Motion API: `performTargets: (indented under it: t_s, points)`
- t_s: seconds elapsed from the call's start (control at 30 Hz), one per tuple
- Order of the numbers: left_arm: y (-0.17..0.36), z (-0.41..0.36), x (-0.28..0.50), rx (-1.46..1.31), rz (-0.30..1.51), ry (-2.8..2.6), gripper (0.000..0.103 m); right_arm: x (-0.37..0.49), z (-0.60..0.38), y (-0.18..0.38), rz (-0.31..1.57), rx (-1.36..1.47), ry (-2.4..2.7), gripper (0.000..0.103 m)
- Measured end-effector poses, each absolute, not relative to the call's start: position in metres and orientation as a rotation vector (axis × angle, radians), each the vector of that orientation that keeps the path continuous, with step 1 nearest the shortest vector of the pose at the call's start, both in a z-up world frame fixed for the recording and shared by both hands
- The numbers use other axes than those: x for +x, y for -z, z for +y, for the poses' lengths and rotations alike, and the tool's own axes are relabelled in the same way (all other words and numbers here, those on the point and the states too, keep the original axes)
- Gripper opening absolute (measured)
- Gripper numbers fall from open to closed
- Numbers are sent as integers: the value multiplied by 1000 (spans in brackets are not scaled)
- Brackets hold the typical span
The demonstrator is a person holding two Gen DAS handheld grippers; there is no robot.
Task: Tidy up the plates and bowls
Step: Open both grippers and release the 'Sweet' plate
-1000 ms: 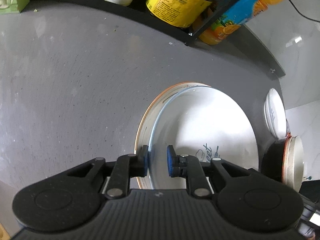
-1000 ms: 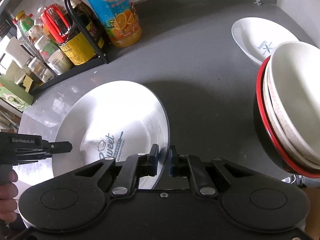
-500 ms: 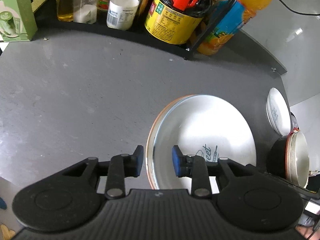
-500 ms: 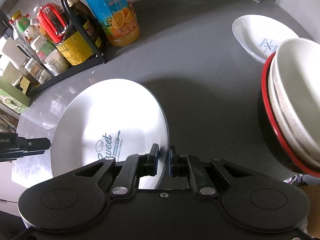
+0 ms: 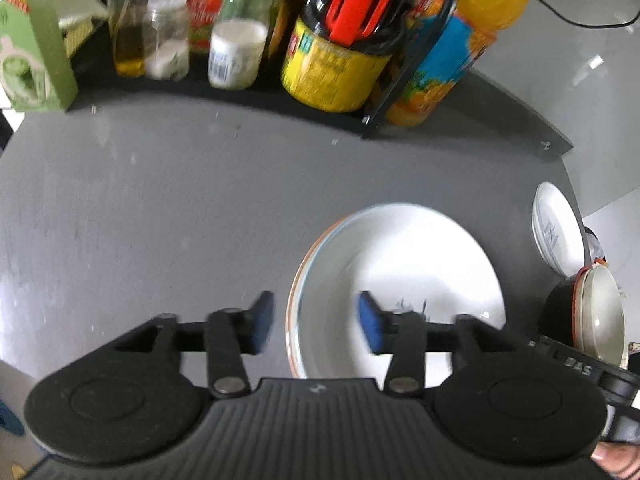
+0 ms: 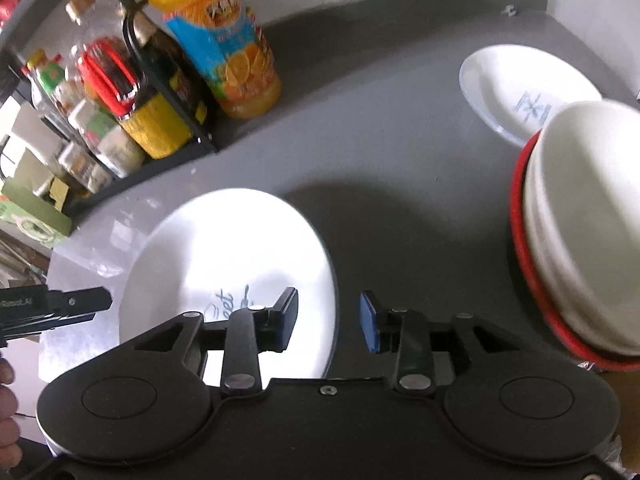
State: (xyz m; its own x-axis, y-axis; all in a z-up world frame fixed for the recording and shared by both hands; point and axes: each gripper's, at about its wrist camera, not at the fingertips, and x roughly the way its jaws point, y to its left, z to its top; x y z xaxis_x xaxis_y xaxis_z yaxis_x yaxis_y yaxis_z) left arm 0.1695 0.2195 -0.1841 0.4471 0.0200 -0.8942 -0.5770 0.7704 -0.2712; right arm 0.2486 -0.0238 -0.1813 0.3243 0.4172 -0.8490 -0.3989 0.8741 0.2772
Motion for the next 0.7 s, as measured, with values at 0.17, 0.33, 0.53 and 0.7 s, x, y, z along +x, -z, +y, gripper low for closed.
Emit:
performTargets:
  t_s: [0.17,0.33,0.53,0.7]
  points:
    - [178,212,183,-600,1036,-368,70,251,-40,151,1070,69,-548,50]
    - [174,195,208,-569,1045,-326,75,261,-65,125,1019,117,-541,57]
    - [164,168,244,-545,1034,-269,76,287,-106,108,960,203,-469,61]
    - [155,146,276,-523,1026,-247,77,318,-144,102,929,245,-407,62]
